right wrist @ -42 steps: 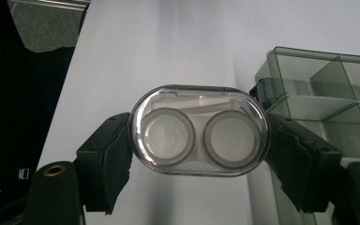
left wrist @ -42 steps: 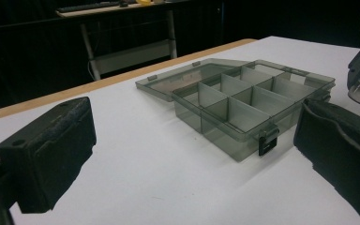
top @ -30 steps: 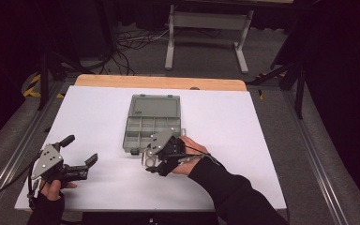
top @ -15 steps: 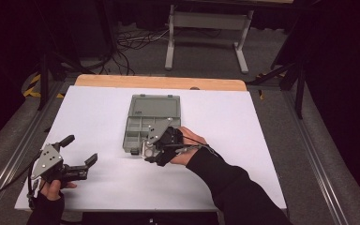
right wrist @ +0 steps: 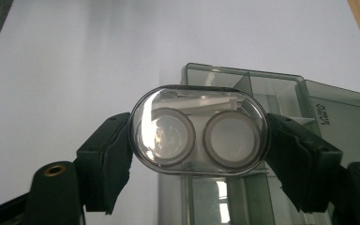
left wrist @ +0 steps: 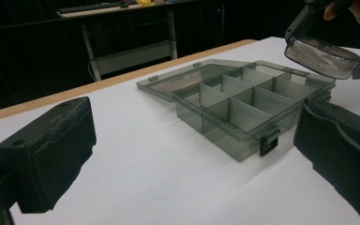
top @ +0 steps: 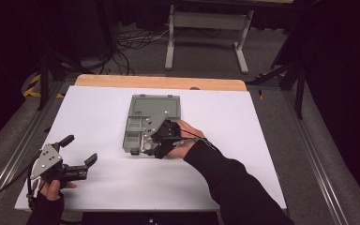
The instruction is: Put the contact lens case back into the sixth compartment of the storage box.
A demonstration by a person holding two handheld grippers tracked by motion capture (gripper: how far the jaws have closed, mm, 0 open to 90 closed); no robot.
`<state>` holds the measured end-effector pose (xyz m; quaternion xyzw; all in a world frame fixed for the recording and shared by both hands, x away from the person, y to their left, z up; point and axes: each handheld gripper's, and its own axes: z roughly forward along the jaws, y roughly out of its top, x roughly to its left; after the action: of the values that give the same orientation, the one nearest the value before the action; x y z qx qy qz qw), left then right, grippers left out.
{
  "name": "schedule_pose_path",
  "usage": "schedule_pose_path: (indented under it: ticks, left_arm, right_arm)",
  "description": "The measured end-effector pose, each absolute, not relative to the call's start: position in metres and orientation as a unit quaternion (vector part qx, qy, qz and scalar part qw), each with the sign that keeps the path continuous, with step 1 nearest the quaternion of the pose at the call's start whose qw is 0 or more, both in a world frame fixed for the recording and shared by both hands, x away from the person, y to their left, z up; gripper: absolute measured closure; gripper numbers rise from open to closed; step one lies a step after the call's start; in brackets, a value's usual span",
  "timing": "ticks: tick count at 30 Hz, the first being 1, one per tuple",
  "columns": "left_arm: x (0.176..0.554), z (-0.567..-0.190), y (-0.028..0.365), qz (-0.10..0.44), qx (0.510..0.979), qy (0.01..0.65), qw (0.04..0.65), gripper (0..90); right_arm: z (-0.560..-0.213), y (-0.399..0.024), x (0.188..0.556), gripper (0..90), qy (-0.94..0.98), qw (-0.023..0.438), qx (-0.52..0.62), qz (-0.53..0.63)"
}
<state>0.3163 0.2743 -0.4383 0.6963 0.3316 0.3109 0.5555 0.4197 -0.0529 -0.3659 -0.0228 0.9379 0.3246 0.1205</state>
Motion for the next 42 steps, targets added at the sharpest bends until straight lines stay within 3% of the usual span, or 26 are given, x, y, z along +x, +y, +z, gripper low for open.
schedule_pose_path:
  ticks: [42]
  left_arm:
    - [0.317,-0.439,0.275,0.31,0.697,0.333,0.554,0.3]
  right_arm:
    - [-0.38,-0.043,0.469,26.5,0.941,0.135,0.012,0.309]
